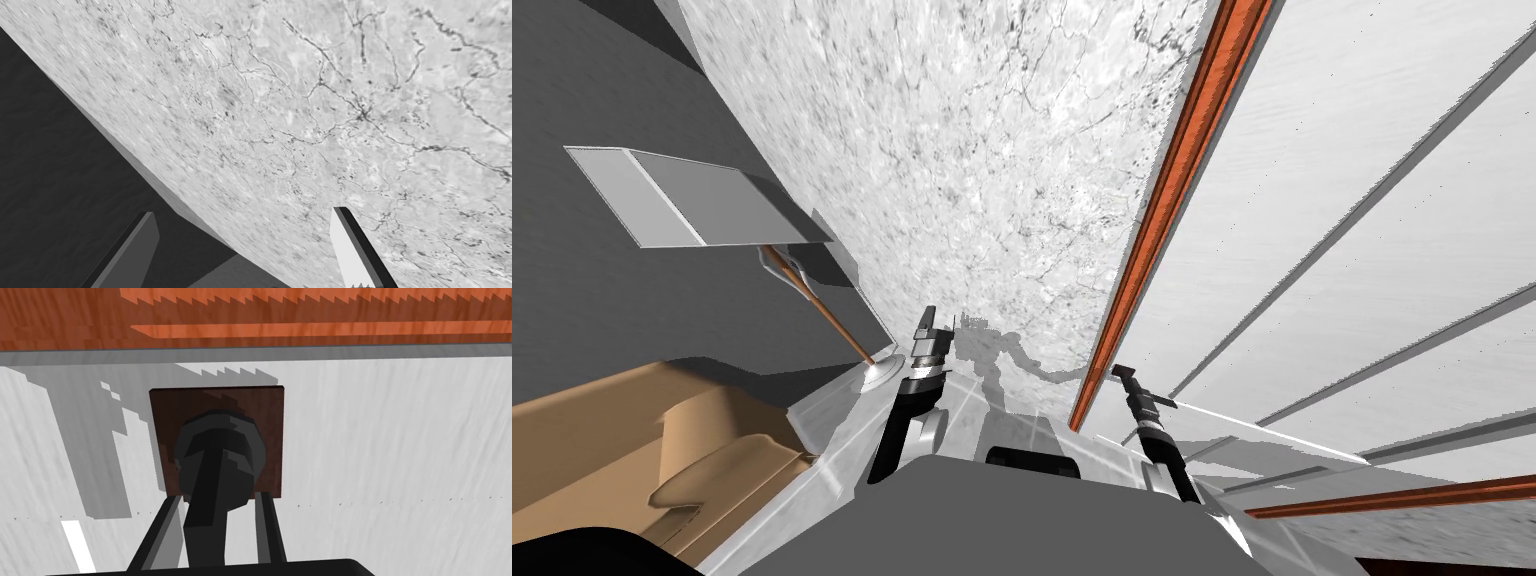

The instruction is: Pull the door open

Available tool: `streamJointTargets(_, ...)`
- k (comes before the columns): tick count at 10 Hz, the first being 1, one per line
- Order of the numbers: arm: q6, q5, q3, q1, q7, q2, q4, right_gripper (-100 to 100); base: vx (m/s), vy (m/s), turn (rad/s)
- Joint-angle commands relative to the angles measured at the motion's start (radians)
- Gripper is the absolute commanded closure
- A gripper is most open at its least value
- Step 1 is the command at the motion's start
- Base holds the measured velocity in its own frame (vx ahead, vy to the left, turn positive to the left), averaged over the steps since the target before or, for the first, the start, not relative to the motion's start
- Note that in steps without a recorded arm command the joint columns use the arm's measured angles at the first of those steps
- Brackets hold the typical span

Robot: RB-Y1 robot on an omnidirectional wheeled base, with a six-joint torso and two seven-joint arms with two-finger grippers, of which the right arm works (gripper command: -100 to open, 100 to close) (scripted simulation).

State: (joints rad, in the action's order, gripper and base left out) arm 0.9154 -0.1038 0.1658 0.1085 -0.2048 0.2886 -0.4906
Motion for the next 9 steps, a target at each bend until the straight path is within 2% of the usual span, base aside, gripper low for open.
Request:
streamJointTargets(1,0.001,0.000,-0.001,-0.001,0.000,-0.001,0.000,100,-0.020,0.003,0.003)
streamJointTargets(3,0.001,0.000,-0.001,-0.001,0.000,-0.001,0.000,100,-0.005,0.001,0.000)
streamJointTargets(4,0.005,0.009,-0.014,-0.008,-0.015,0.006,0.000,100,-0.108,-0.028,0.086)
streamJointTargets(6,0.012,0.017,-0.026,-0.012,-0.029,0.013,-0.002,100,-0.174,-0.039,0.073)
streamJointTargets(9,0.031,0.041,-0.059,-0.027,-0.070,0.034,-0.007,100,-0.234,-0.041,0.100)
